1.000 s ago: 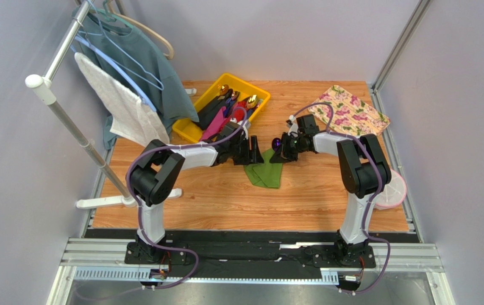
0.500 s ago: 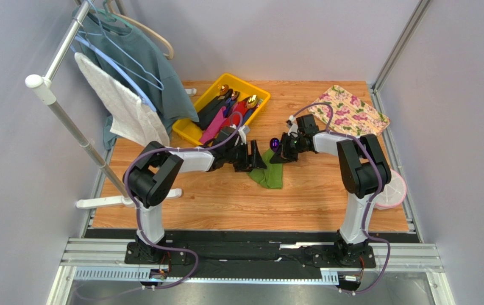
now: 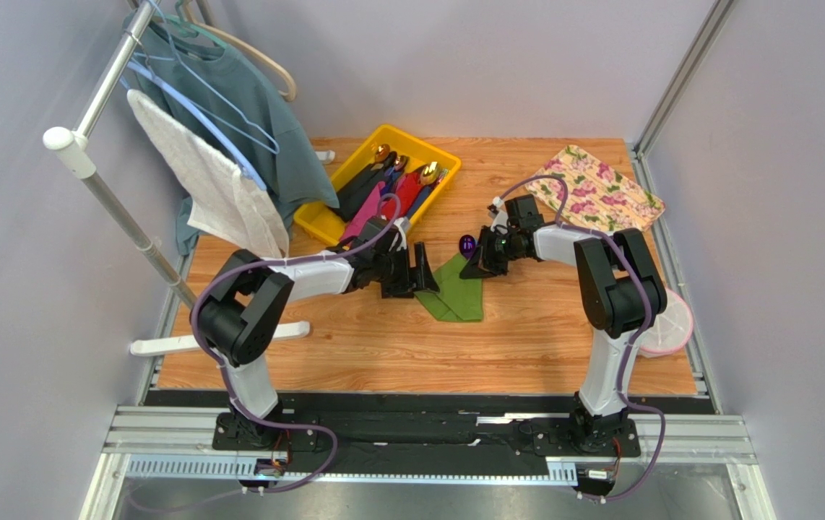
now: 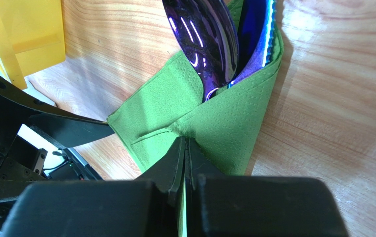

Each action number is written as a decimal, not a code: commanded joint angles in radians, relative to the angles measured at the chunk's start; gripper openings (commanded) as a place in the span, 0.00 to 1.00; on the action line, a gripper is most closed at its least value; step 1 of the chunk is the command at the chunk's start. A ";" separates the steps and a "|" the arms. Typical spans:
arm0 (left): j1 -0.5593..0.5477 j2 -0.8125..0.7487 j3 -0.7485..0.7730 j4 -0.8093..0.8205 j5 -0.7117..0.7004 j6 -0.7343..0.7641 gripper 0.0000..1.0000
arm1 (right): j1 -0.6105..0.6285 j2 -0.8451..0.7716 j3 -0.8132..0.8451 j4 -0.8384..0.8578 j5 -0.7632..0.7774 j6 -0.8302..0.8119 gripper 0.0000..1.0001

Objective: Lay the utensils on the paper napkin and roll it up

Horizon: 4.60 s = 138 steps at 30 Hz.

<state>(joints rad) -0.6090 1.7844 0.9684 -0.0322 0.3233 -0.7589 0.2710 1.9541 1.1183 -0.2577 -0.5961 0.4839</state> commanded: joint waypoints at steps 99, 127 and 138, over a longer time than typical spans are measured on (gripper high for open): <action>-0.063 0.270 0.217 0.158 0.220 -0.057 0.12 | 0.023 0.008 -0.094 -0.106 0.220 0.030 0.00; -0.060 0.310 0.362 -0.296 0.043 0.216 0.00 | -0.004 -0.214 -0.057 -0.170 0.098 0.010 0.21; -0.049 0.308 0.351 -0.295 0.023 0.196 0.00 | 0.000 -0.123 -0.085 -0.129 0.136 0.015 0.15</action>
<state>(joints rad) -0.6792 2.0853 1.3621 -0.2424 0.4431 -0.5808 0.2714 1.7695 1.0271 -0.4191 -0.4866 0.5140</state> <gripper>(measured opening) 0.011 0.166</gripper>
